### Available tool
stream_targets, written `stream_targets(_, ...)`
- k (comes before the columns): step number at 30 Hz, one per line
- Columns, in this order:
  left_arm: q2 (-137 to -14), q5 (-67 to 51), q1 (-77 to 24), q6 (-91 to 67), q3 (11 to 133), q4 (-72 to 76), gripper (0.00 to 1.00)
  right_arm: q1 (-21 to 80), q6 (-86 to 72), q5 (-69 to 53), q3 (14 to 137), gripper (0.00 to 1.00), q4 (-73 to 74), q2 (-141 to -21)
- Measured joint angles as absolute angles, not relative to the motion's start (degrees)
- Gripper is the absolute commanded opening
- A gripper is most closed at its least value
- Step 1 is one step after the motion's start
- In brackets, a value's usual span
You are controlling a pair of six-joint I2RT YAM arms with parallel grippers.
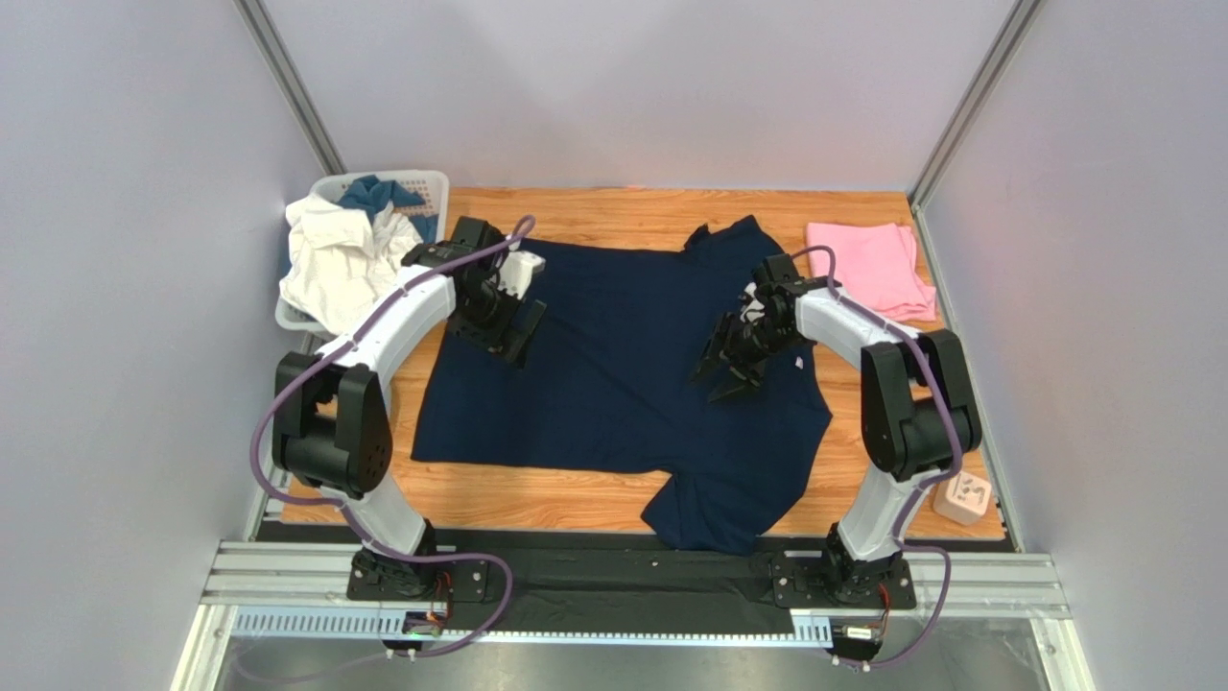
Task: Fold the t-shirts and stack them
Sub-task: Flatten out the tshirt
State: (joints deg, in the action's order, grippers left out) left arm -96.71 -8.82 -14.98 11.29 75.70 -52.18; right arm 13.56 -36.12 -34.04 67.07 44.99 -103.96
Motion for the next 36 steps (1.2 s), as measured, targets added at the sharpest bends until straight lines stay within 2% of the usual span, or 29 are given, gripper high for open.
stream_targets(4,-92.3,-10.3,-15.0,11.0,77.3,-52.4,0.95,13.6,-35.6,-34.3,68.1,0.59,45.2,-99.9)
stream_targets(7,-86.8,-10.2,-15.1,11.6,77.2,-52.3,0.98,13.6,-34.1,-34.2,72.0,0.73,46.7,-99.2)
stream_targets(8,-84.8,-9.9,-15.2,11.8,77.2,-52.0,0.98,13.6,-33.3,-33.9,74.3,0.80,47.8,-99.0)
stream_targets(10,-81.0,-9.2,-15.3,12.0,78.1,-52.2,0.98,13.6,-32.1,-33.2,77.8,0.82,48.2,-97.7)
stream_targets(13,-79.3,-9.0,-15.3,12.0,82.3,-53.5,0.97,13.6,-30.3,-31.4,82.4,0.72,48.8,-93.8)
stream_targets(14,-79.3,-9.0,-15.3,12.0,83.4,-53.6,0.98,13.6,-29.9,-30.9,83.4,0.62,48.8,-92.0)
stream_targets(18,-79.1,-9.7,-15.4,12.1,82.8,-54.0,0.97,13.6,-29.6,-30.3,83.2,0.42,48.9,-86.4)
stream_targets(19,-79.1,-9.9,-15.5,12.1,81.1,-54.0,0.97,13.6,-29.8,-30.3,82.1,0.29,48.7,-85.7)
stream_targets(22,-79.7,-10.1,-15.8,12.3,75.9,-54.6,0.95,13.6,-30.8,-30.5,77.1,0.00,48.4,-85.9)
stream_targets(25,-81.4,-10.0,-16.5,12.3,72.6,-55.2,0.95,13.6,-31.7,-30.5,74.0,0.00,49.0,-88.4)
stream_targets(28,-82.2,-9.3,-17.2,12.4,72.2,-55.9,0.82,13.6,-31.9,-30.4,74.4,0.00,49.8,-91.2)
stream_targets(30,-82.1,-8.4,-17.6,12.9,74.8,-56.3,0.49,13.6,-31.9,-30.4,76.2,0.00,50.7,-92.0)
stream_targets(31,-82.0,-8.0,-17.8,13.0,76.8,-56.3,0.29,13.6,-31.9,-30.0,77.6,0.00,51.5,-92.2)
stream_targets(32,-81.6,-7.4,-18.0,13.4,79.0,-56.0,0.00,13.6,-31.8,-29.4,79.5,0.00,52.0,-92.2)
stream_targets(36,-77.6,-5.7,-18.2,13.6,85.8,-54.4,0.00,14.2,-31.6,-27.0,85.1,0.00,52.4,-90.7)
